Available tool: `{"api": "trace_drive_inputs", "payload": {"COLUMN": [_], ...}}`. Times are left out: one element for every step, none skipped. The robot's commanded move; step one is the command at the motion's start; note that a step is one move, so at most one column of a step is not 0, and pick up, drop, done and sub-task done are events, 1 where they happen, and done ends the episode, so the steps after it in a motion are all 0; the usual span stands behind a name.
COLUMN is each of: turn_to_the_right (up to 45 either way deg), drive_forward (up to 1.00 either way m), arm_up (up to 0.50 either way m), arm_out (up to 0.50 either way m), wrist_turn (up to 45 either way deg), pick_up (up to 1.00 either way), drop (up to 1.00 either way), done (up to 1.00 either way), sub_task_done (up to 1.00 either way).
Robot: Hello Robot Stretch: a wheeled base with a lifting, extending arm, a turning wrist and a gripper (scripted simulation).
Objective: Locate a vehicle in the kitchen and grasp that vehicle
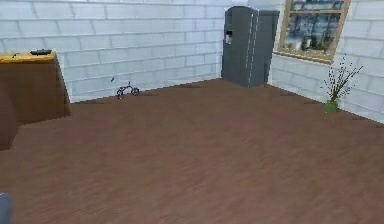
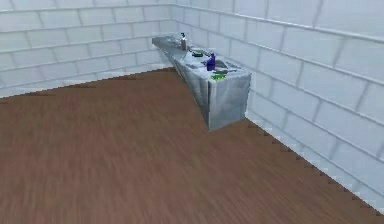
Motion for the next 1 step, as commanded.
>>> {"api": "trace_drive_inputs", "payload": {"turn_to_the_right": [0.0], "drive_forward": [0.45], "arm_up": [0.0], "arm_out": [0.0], "wrist_turn": [0.0], "pick_up": [0.0], "drop": [0.0], "done": [0.0], "sub_task_done": [0.0]}}
